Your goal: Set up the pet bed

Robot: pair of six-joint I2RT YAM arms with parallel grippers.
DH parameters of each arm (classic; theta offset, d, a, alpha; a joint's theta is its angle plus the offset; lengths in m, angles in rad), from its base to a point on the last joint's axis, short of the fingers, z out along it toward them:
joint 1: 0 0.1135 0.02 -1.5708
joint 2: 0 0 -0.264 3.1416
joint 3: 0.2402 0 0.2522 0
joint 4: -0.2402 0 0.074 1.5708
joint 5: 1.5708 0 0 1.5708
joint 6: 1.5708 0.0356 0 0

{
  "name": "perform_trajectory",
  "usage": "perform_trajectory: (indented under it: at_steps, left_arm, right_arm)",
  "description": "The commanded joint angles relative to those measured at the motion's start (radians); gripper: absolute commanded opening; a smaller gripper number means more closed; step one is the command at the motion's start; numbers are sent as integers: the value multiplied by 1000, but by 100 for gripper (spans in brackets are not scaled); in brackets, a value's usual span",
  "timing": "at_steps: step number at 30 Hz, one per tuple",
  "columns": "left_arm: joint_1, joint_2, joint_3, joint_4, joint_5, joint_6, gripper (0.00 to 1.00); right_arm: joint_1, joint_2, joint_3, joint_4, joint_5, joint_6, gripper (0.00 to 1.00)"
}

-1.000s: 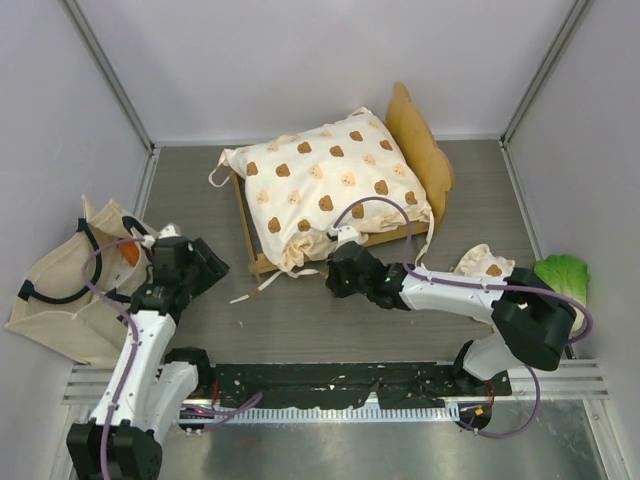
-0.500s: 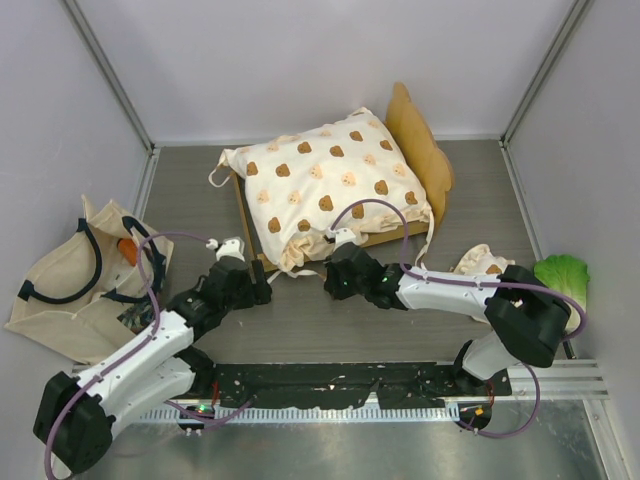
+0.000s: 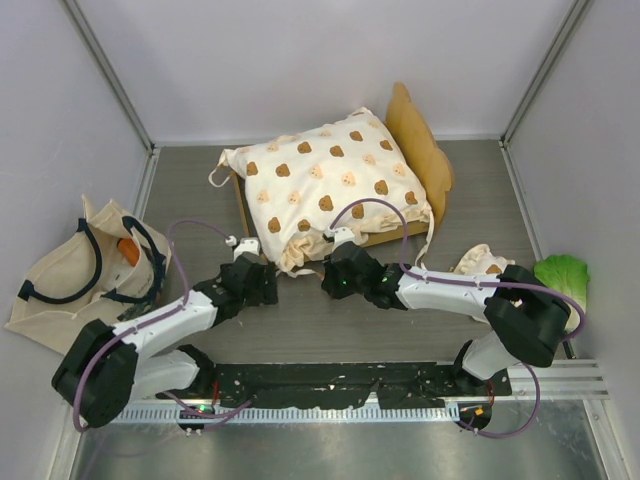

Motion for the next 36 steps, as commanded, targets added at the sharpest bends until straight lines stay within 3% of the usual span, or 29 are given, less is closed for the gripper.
perform_trajectory:
  at_steps: [1, 4, 9, 20, 36]
  left_arm:
    - [-4, 104, 84, -2, -44, -43, 83]
    - [-10, 154, 99, -17, -49, -66, 81]
    - [-29, 171, 59, -17, -50, -152, 68]
    - [-292, 248, 36, -66, -150, -364, 49]
    - [-324, 300, 30, -106, -179, -412, 3]
  right_arm:
    - [4, -4, 36, 40, 0, 2, 1]
    - [4, -15, 33, 40, 0, 2, 1]
    - [4, -41, 25, 38, 3, -1, 1]
    - [4, -60, 18, 21, 2, -30, 1]
    - [4, -80, -1, 20, -3, -19, 1]
